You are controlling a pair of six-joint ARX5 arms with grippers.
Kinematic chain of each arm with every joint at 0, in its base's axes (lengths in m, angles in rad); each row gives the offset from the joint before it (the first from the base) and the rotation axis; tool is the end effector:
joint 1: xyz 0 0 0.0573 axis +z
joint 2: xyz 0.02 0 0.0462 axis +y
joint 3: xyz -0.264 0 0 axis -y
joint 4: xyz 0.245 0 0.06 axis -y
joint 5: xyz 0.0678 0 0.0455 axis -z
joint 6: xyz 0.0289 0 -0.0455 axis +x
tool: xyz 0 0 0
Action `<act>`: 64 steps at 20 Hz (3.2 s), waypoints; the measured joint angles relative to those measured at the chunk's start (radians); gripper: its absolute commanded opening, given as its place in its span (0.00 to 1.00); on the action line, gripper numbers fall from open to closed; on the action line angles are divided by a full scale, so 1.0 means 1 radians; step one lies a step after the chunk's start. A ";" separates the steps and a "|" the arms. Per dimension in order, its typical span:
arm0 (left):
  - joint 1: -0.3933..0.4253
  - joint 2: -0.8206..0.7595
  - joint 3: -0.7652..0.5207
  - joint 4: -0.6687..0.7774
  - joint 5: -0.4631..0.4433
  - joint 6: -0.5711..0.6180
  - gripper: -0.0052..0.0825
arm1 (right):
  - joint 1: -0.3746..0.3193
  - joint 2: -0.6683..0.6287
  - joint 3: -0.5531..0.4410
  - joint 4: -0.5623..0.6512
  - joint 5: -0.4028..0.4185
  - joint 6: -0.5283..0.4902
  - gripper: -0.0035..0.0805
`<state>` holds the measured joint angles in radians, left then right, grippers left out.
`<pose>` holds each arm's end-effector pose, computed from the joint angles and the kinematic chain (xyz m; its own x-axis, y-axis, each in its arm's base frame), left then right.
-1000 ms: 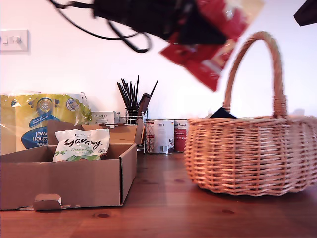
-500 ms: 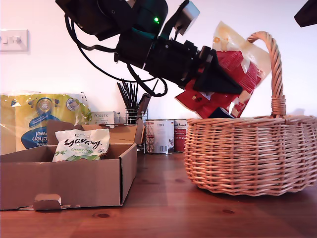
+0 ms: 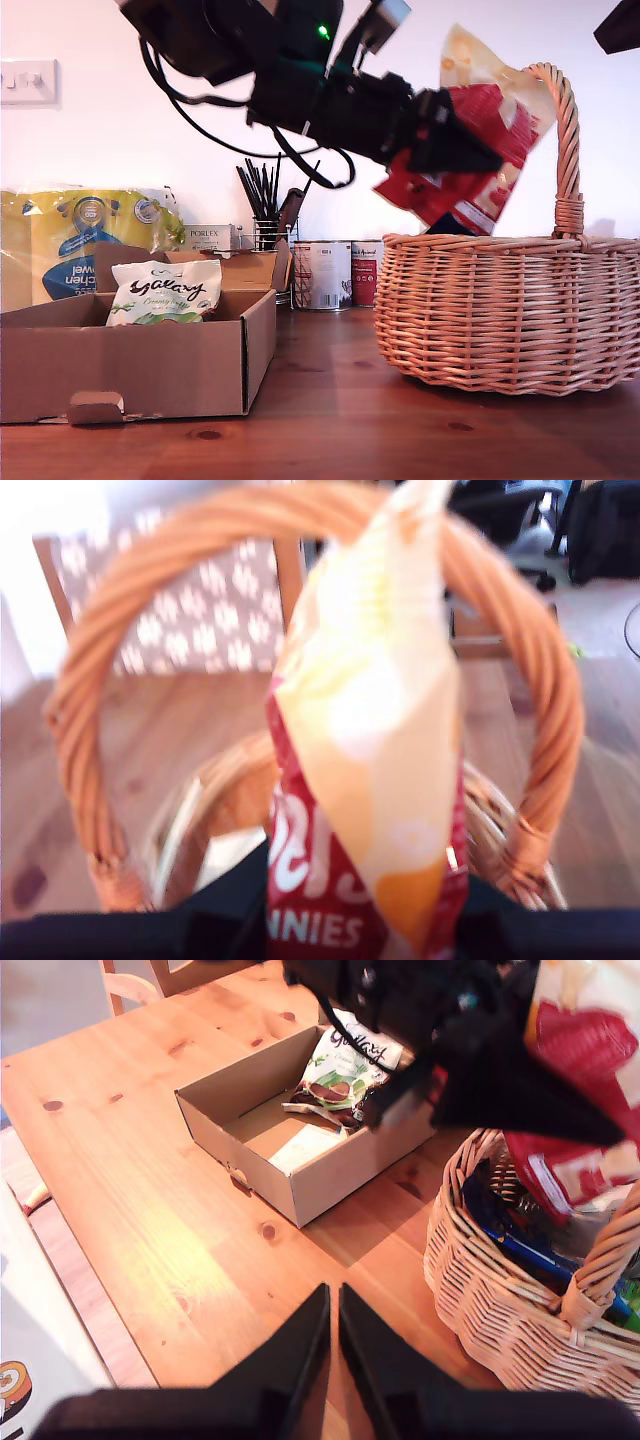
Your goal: Move the bags of Easter eggs from the cardboard box on the left into the woven basket on the right side.
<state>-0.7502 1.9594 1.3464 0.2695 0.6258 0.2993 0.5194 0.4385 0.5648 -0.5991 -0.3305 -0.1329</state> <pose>0.3110 -0.3129 0.2252 0.1589 -0.9488 -0.2730 0.9862 0.1396 0.0891 0.0832 0.0584 0.2626 0.5700 0.6997 -0.4307 -0.7663 0.6418 0.0285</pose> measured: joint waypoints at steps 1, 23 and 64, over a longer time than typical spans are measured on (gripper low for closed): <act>-0.003 0.010 0.002 0.002 0.000 0.000 0.26 | 0.000 0.000 0.000 0.001 0.000 0.000 0.03; -0.042 0.034 0.032 0.042 -0.066 -0.054 0.46 | 0.000 0.000 0.000 0.001 0.000 0.000 0.03; 0.256 -0.166 0.314 -1.059 -0.190 0.177 0.04 | 0.000 0.000 0.000 0.000 0.031 -0.023 0.03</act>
<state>-0.4946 1.7939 1.6600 -0.7898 0.4355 0.4759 0.5194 0.4385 0.5648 -0.5995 -0.2996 -0.1555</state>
